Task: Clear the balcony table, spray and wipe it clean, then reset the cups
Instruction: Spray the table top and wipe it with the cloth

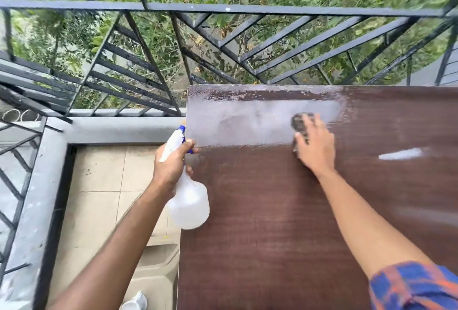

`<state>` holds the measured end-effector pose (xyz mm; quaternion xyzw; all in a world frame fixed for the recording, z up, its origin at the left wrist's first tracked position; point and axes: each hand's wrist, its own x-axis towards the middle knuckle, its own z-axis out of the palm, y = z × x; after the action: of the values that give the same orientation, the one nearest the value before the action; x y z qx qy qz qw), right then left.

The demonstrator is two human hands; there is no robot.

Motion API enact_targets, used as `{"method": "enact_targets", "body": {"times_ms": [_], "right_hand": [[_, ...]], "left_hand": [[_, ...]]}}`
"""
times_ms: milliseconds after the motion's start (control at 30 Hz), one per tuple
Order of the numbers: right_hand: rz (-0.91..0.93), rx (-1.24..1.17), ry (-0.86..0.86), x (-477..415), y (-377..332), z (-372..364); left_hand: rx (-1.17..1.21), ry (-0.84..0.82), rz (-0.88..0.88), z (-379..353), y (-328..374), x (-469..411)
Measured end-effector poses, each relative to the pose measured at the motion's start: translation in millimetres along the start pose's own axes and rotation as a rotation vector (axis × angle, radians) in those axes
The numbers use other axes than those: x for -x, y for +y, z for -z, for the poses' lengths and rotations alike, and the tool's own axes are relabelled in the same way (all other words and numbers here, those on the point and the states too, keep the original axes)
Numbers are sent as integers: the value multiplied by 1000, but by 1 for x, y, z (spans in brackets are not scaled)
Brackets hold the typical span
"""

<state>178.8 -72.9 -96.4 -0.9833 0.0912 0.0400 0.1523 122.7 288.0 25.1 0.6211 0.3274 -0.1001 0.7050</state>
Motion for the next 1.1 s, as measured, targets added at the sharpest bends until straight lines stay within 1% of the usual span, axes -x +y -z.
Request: {"method": "enact_targets", "body": {"times_ms": [67,100,133,167,200,267,333,400,467,500,533,567,633,667,700,733,767,800,867,900,933,967,1000,1033,1100], "right_hand": [[-337,-48,95,9,43,17],[-458,-64,126,20,50,19],[-529,-65,144,32,48,17],[-548,-54,153,45,37,12],[-521,-32,155,58,19,5],[-382,0,106,85,-30,-12],[-149,4,-6,110,-85,-29],[186,24,-141,138,-139,-47],[529,37,-298,165,-175,-59],[658,36,-382,175,-181,-62],[760,33,-430,182,-178,-64],[838,24,-443,187,-168,-65],[921,19,-424,191,-130,-59],[923,25,-410,189,-105,-54],[890,23,-387,188,-78,-45],[819,21,-332,187,-50,-35],[705,20,-254,186,-22,-25],[536,17,-172,187,6,-16],[140,-9,-29,190,49,-4],[-10,-30,28,194,59,-3],[-112,-45,68,201,62,-6],[-163,-59,90,211,57,-10],[-172,-67,97,222,46,-15],[-143,-68,90,237,32,-22],[26,-69,41,269,-7,-37]], "left_hand": [[3,-16,-4,-1,-2,4],[-4,-19,-4,-1,-5,6],[-11,-20,-6,-1,-7,6],[-23,-22,-13,-1,-10,7],[-33,-25,-16,-1,-14,9],[-44,-34,-24,-1,-19,13],[-56,-44,-38,-1,-24,19],[-63,-52,-53,3,-28,25],[-54,-51,-56,9,-32,33],[-43,-47,-48,12,-33,38],[-37,-35,-44,15,-35,43],[-34,-18,-46,18,-37,49],[-22,16,-50,24,-43,63],[-14,27,-45,26,-46,69],[-13,40,-39,27,-50,78],[-14,54,-40,29,-53,86],[-9,69,-47,29,-57,96],[-2,82,-57,29,-61,106],[14,98,-66,30,-70,127],[19,112,-65,31,-77,138],[20,123,-68,31,-86,149],[10,128,-77,32,-96,159],[1,121,-84,33,-105,166],[-9,118,-88,34,-116,177],[-30,108,-95,37,-135,197]]}}
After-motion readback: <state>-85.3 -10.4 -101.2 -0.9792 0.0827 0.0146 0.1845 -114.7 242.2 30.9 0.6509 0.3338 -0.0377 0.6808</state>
